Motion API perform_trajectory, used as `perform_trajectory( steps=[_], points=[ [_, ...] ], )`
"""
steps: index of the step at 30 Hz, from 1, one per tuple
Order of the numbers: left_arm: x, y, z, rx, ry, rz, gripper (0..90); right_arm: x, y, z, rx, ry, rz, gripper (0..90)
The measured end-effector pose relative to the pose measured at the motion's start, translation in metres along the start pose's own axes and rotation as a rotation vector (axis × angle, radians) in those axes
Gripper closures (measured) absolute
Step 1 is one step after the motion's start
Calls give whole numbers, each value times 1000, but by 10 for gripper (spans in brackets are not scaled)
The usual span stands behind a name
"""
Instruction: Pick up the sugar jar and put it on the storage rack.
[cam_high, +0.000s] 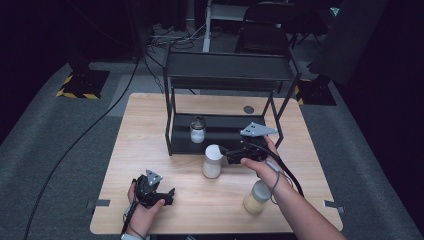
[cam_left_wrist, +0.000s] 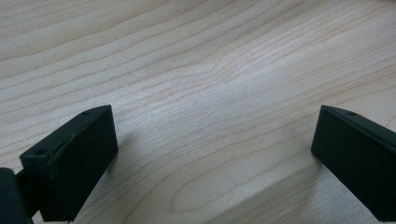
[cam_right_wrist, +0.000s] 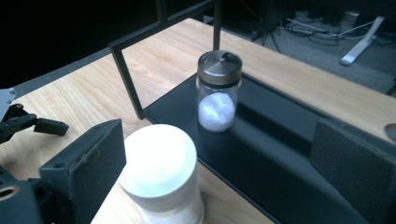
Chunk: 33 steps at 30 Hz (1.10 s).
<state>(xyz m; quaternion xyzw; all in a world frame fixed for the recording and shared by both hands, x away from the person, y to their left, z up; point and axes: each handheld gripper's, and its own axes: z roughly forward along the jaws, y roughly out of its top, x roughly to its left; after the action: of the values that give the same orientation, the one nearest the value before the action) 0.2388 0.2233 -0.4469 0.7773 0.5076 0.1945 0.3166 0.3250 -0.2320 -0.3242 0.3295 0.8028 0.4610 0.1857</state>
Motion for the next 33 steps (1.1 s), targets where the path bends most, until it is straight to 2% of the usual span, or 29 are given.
perform_trajectory(
  steps=[16,24,27,33],
  points=[
    [1,0,0,0,-3,3,5,12,1,33,78,48,-34,40],
    [1,0,0,-1,-3,3,5,16,3,45,123,47,-45,43],
    [1,0,0,-1,-3,3,5,17,4,48,143,45,-63,49],
    [1,0,0,0,-3,2,5,19,7,54,179,49,-75,85]
  ],
)
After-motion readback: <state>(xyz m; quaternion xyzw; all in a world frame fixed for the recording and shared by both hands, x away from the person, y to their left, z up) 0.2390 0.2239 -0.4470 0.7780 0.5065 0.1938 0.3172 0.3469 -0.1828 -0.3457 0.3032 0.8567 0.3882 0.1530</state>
